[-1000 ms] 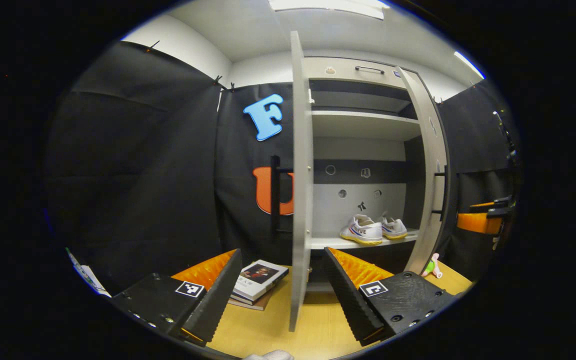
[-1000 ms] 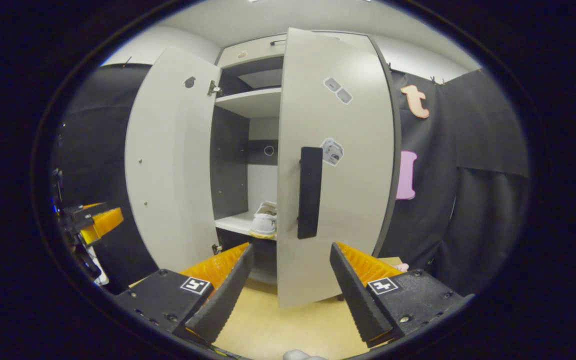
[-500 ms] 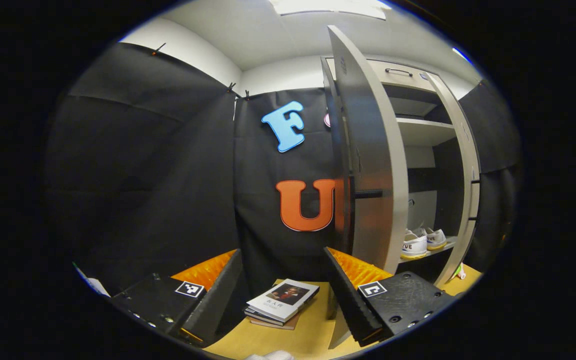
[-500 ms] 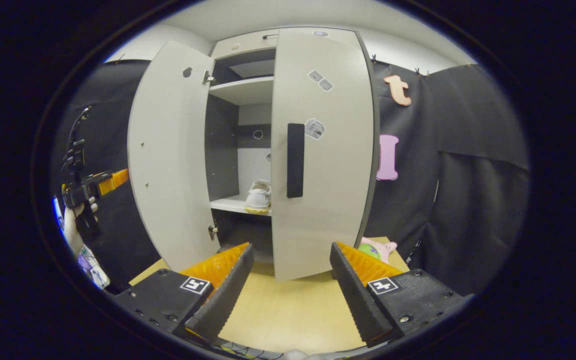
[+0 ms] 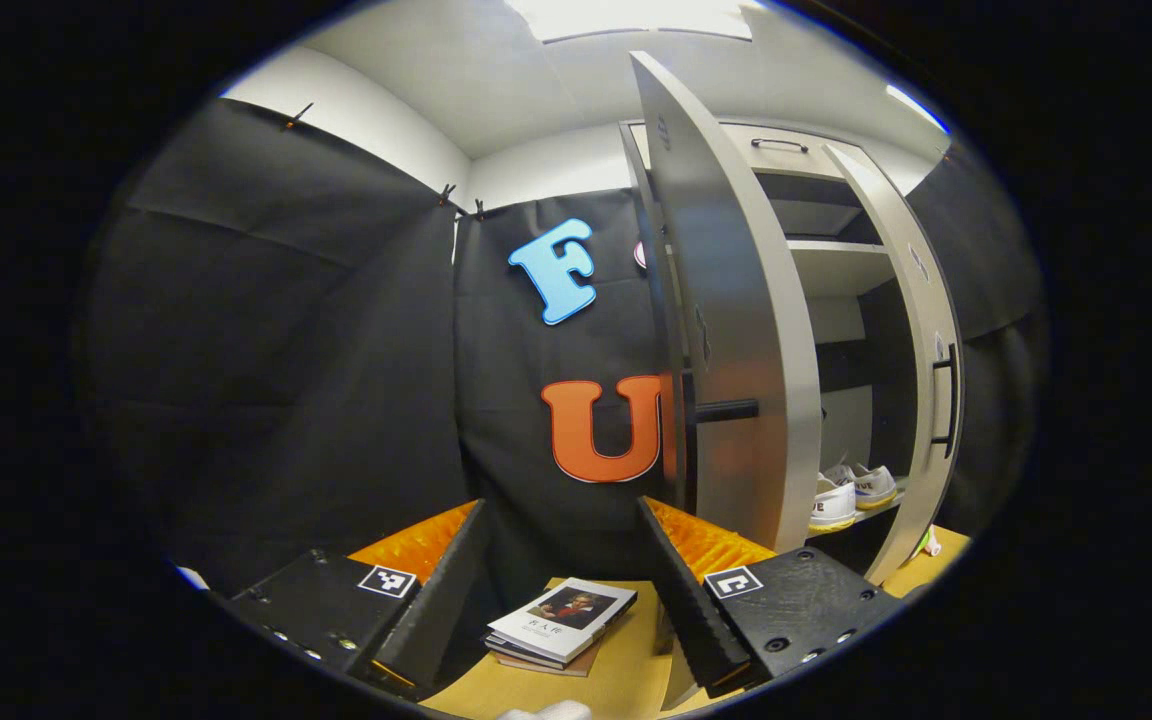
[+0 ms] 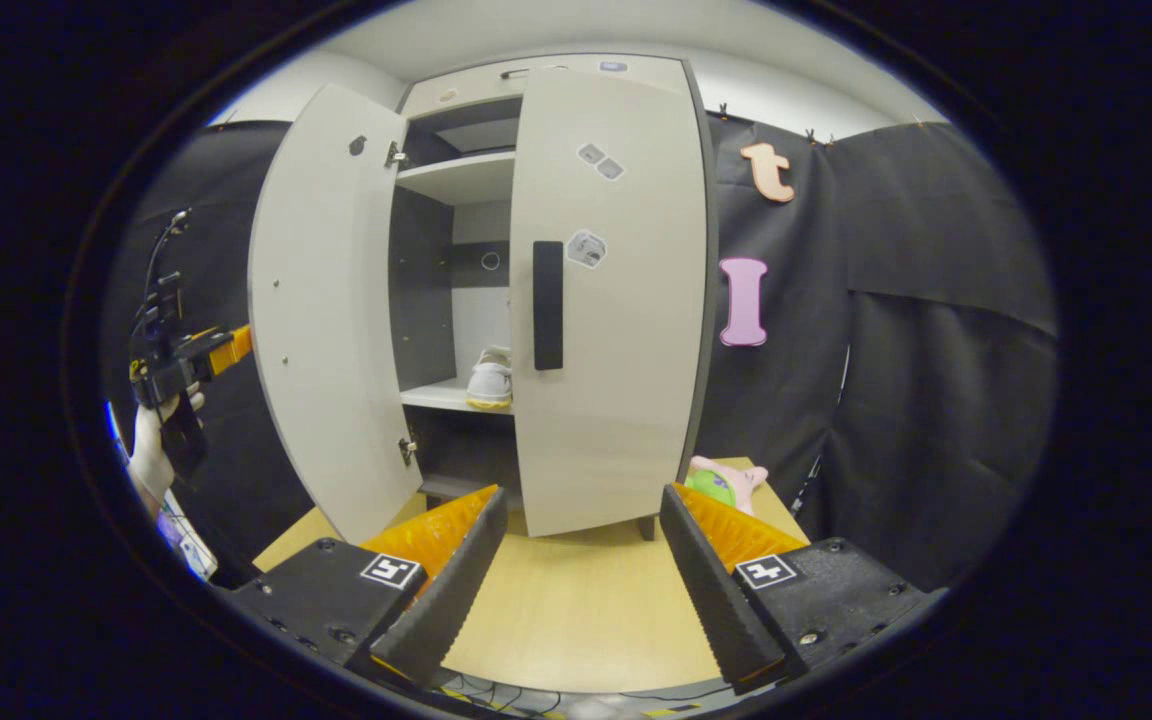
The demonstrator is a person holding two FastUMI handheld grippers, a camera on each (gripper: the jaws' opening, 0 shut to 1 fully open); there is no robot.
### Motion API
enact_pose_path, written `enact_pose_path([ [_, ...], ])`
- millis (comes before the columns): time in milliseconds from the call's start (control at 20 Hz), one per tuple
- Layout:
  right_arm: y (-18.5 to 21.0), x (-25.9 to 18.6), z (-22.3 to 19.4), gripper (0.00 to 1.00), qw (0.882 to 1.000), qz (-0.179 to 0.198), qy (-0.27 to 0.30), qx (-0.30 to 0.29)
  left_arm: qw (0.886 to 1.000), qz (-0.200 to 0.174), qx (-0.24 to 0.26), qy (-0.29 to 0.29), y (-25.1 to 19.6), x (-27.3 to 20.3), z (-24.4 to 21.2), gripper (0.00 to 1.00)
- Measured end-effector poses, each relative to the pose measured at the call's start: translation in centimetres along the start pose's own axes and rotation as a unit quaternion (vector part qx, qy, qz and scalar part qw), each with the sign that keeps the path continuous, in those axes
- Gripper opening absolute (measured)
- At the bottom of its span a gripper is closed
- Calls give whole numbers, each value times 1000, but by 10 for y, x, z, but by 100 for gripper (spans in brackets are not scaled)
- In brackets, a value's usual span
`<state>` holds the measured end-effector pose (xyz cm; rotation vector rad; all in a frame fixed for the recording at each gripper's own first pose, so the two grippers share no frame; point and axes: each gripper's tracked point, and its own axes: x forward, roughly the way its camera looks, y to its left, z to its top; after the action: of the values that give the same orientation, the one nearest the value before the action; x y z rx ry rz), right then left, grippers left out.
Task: Grab one shoe with the right hand and put it into the shoe cabinet, grab the other shoe with the left hand and put it into the shoe cabinet; then close the right door with the right hand and the left door with the left hand.
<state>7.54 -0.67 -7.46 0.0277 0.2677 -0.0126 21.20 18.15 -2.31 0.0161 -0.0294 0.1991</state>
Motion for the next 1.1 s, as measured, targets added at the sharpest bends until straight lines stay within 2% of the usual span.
enact_pose_path([
  [150,1,0,3,99,1000,7,-4,-2,1000,-8,-16,4,-12,-4,1,89],
  [300,-2,3,3,100,1000,8,-6,-4,1000,-20,-9,1,-27,-7,4,89],
  [800,-15,11,-1,99,1000,16,1,-3,995,-90,-30,0,-113,-13,11,89],
  [850,-21,12,-1,99,1000,14,0,-2,995,-98,-29,1,-124,-10,11,77],
  [900,-25,13,0,99,1000,14,0,-2,994,-105,-29,1,-136,-7,11,89],
  [1050,-36,15,-2,100,1000,10,3,6,991,-132,-32,14,-173,0,10,90],
  [1100,-39,15,-2,99,1000,10,3,7,990,-136,-29,19,-182,0,7,95],
])
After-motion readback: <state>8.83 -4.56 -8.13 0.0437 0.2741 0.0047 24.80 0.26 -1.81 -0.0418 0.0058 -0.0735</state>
